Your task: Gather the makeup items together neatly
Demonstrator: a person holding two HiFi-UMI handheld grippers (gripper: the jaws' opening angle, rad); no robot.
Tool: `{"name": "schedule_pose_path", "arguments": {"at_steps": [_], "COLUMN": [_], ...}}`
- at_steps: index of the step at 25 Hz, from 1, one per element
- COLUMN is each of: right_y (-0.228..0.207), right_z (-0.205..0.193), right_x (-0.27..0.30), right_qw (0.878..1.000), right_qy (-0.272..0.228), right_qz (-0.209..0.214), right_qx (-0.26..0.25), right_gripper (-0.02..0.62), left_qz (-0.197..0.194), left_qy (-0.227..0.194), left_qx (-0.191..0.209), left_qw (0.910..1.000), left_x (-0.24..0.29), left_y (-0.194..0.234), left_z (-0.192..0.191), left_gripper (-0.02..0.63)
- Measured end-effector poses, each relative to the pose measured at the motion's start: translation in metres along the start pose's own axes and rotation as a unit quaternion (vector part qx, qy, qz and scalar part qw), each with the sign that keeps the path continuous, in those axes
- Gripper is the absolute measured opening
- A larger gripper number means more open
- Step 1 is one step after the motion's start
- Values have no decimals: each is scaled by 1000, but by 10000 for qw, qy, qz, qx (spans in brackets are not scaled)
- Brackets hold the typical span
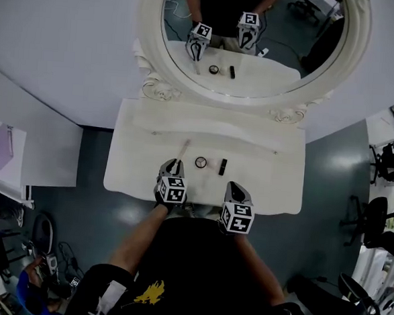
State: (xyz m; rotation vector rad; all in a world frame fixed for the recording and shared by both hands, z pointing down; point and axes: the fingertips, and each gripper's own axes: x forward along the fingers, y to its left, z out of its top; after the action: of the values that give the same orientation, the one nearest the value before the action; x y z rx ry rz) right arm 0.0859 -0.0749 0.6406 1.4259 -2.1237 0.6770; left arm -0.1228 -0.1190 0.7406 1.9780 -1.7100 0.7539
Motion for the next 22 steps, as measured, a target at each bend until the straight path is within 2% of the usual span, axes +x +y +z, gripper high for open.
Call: {"name": "schedule_pose_path", "arguments": {"at_steps": [3,9,15,19,22], "right_y": [2,3,3,5,6], "right_z": [-2,-13,-15,-17,-16], "right_x": [-1,-3,-5,-6,-7], "right_qw": [10000,9999,9999,9998,9999], "right_qy": [7,97,88,90,69], "right_qz": [50,91,127,152,151], "right_qx": [-30,-18,-22,-17,-20], "right_gripper": [15,15,15,15,15], "left_qz": [-30,-64,-105,-187,-296], "left_qy": [308,589,677,739,749], "left_qx": [-238,-590,-483,-683,-684], "left_qw": [9992,9965,9965,9948,9944], "left_x": [3,4,2,2,5], "left_y": [-10,-24,-36,-50,-61], "left_z": [-24,-45,-51,-53,-49], "left_gripper": [72,74,75,78,84]}}
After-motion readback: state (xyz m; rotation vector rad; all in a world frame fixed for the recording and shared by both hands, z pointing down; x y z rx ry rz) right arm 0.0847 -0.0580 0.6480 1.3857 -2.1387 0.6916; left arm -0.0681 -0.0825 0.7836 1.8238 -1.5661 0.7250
